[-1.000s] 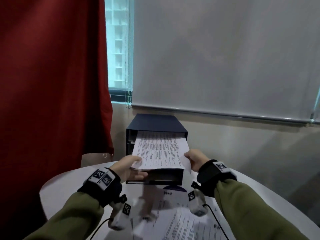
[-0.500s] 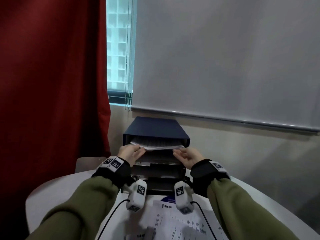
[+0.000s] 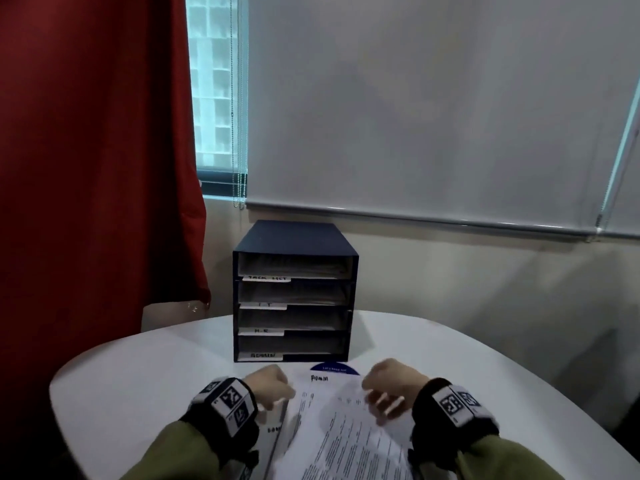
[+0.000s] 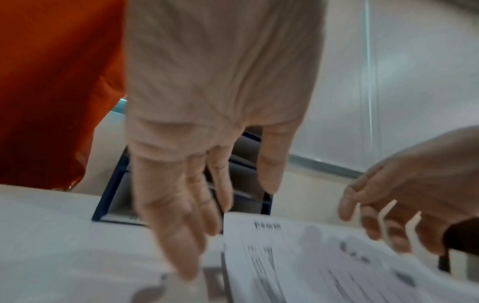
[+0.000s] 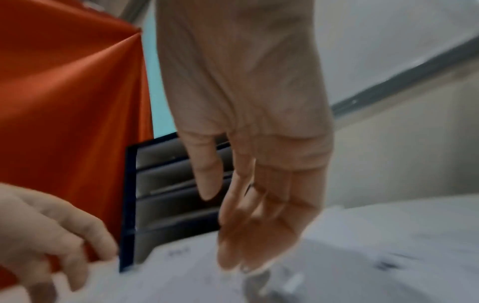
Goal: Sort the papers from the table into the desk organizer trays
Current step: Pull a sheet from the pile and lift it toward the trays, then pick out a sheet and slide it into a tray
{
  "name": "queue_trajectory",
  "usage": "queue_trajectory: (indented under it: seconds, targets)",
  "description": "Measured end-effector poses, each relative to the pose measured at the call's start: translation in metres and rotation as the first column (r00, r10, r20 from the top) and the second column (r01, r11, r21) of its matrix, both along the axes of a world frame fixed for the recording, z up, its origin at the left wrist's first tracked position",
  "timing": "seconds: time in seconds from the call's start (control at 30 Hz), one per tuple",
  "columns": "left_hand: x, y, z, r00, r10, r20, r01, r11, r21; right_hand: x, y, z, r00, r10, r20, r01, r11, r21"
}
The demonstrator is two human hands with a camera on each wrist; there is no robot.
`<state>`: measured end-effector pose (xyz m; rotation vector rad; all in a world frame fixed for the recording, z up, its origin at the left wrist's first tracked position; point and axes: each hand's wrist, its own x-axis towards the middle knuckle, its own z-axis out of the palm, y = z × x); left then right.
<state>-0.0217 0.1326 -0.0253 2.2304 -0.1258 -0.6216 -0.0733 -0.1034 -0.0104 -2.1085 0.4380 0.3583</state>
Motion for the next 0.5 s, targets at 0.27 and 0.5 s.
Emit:
queue_trajectory:
  seconds: [0.27,0.5]
  targets:
    - [-0.013,-0.005,-0.036,1.0,0.02,0.022,-0.024,0.979,0.201,-0.042,-0.046,-0.032,0.984,-0.166,-0.067,0.155,0.977,-0.146]
    - [-0.019,-0.014,-0.044,0.984,0.109,0.141,-0.137,0.97,0.203,-0.06,-0.043,-0.044,0.985,-0.165,-0.043,0.161,0.984,-0.078]
